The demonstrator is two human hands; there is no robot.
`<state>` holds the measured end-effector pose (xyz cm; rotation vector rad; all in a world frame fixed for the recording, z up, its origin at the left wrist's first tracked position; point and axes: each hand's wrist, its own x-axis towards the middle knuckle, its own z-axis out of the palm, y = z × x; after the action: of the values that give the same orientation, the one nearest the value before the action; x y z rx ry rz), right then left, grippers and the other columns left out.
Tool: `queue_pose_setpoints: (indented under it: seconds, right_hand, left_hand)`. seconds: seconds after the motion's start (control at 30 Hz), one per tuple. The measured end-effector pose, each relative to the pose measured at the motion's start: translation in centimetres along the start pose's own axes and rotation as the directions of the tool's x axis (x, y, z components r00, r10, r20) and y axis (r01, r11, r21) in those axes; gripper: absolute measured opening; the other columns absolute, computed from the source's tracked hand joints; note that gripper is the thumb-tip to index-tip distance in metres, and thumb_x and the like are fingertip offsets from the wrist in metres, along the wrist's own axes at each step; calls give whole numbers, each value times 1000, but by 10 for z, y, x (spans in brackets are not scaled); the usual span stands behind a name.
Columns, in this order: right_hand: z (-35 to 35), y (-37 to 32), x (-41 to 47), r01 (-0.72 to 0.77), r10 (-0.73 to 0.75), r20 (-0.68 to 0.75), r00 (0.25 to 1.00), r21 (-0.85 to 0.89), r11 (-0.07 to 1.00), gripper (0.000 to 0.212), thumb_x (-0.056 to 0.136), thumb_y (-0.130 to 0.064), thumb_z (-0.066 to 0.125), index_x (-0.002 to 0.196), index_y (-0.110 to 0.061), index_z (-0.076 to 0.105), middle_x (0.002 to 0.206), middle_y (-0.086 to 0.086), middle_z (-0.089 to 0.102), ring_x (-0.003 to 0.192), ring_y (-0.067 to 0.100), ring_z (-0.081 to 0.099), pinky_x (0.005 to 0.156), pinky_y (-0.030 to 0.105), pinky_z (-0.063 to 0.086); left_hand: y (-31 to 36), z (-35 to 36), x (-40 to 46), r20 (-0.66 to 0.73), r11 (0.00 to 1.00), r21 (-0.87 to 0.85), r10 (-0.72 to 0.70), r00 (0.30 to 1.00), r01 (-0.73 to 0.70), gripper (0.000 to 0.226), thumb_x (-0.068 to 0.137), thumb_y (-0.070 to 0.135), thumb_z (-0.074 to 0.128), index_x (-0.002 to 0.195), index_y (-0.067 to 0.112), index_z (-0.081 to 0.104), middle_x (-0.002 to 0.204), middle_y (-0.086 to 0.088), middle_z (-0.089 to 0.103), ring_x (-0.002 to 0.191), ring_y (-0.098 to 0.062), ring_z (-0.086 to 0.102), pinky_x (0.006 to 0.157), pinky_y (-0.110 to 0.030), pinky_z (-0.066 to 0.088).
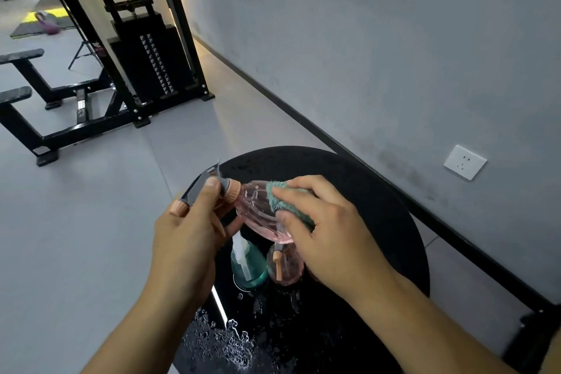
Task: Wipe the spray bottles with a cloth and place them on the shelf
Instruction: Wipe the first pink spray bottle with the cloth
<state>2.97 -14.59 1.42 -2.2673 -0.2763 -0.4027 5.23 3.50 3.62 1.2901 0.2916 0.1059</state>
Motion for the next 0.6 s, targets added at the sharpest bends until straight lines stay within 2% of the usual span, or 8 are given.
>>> queue_pose_setpoints:
  seconds: [0.07, 0.13, 0.27, 0.37, 0.43, 0.5, 0.6]
  right_hand:
    - [1, -3, 0, 43, -43, 1, 999, -22, 999, 35, 99, -24, 67, 134, -29, 67, 130, -21, 51, 123, 4, 52, 98, 28, 55]
    - [0, -3, 1, 26, -26, -28, 999, -15, 1000, 34, 98, -24, 67, 131, -29, 69, 127, -22, 51, 120, 4, 54, 96, 28, 56]
    - [-4, 5, 2, -71, 73, -61, 995, 31, 997, 32, 98, -25, 68, 129, -29, 69, 120, -25, 53, 112, -2, 57, 92, 13, 52]
    - [-4, 7, 1, -97, 100, -49, 994, 71, 993, 32, 98, -23, 69, 130, -28, 70, 121, -26, 54, 114, -7, 55, 91, 3, 45]
    - [-3, 4, 2, -60, 64, -45, 997, 82, 995, 33, 99, -21, 68, 131, -27, 70, 124, -25, 54, 118, -4, 54, 93, 5, 47]
    - [-3, 1, 2, -16, 18, -29, 999, 61, 998, 34, 98, -21, 67, 132, -29, 69, 127, -23, 54, 122, 0, 54, 96, 12, 51]
    - [-6, 3, 3, -39, 43, -50, 998, 73, 997, 33, 98, -23, 69, 130, -29, 70, 125, -24, 55, 119, -1, 55, 96, 13, 51]
  left_hand:
    - [-2, 0, 0, 4, 1000, 7, -8, 1000, 8, 34, 105, 23, 62, 125, -4, 67, 114, -19, 78, 104, -25, 78, 95, -57, 60]
    - [-1, -1, 2, -5, 1000, 8, -5, 1000, 5, 34, 105, 24, 61, 124, -4, 68, 114, -19, 78, 105, -26, 78, 93, -56, 62]
    - [6, -6, 5, -56, 1000, -26, 5, 998, -7, 35, 106, 25, 60, 125, -5, 68, 110, -17, 79, 101, -23, 79, 82, -47, 67]
    - [6, -8, 6, -50, 1000, -30, -2, 999, 0, 29, 106, 25, 59, 114, -1, 71, 104, -14, 80, 100, -22, 80, 77, -42, 68]
    - [5, -6, 5, -31, 1000, -21, -7, 1000, 6, 29, 106, 25, 59, 111, -1, 72, 103, -14, 80, 100, -22, 80, 79, -46, 67]
    - [4, -4, 4, -18, 1000, -22, -15, 1000, 15, 34, 106, 25, 60, 122, -5, 68, 109, -18, 79, 104, -25, 79, 86, -52, 65]
    - [6, -6, 6, -23, 1000, -28, -12, 1000, 12, 36, 105, 24, 61, 127, -4, 66, 112, -18, 79, 107, -27, 78, 84, -50, 65]
